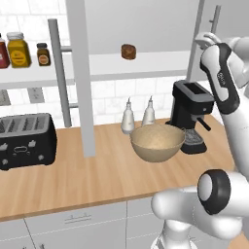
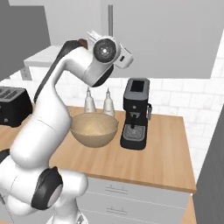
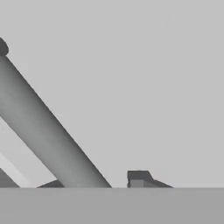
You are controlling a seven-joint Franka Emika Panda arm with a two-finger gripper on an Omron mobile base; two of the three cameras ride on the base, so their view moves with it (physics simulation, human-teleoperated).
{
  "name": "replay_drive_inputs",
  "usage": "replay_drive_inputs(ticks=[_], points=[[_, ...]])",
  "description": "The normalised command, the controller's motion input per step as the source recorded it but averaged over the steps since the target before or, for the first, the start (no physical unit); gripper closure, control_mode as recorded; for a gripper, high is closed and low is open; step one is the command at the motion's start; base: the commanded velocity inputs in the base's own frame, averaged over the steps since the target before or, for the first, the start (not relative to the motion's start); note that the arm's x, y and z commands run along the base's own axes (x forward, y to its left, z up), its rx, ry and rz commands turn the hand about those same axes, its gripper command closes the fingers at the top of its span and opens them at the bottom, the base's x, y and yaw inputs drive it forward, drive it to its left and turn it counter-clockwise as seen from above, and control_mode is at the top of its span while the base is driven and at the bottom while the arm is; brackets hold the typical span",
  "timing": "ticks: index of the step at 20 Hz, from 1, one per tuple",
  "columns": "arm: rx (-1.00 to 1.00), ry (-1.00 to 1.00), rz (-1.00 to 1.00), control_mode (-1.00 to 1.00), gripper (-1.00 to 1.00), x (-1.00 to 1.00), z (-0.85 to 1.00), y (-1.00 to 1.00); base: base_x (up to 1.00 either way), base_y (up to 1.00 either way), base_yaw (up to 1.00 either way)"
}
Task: Open the cabinet, pick up the bread from the cabinet and place it in the basket. Then move the basket to the dining counter.
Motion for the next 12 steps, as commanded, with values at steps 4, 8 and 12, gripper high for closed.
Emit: replay_drive_inputs(ticks=[4,8,12], points=[[0.04,-0.06,0.0,-1.0,1.0,-1.0,0.28,-0.9,0.0,0.0,0.0],[0.01,0.0,0.0,-1.0,1.0,-1.0,0.47,-1.0,0.0,0.0,0.0],[0.0,0.02,0.0,-1.0,1.0,-1.0,0.55,-0.95,0.0,0.0,0.0]])
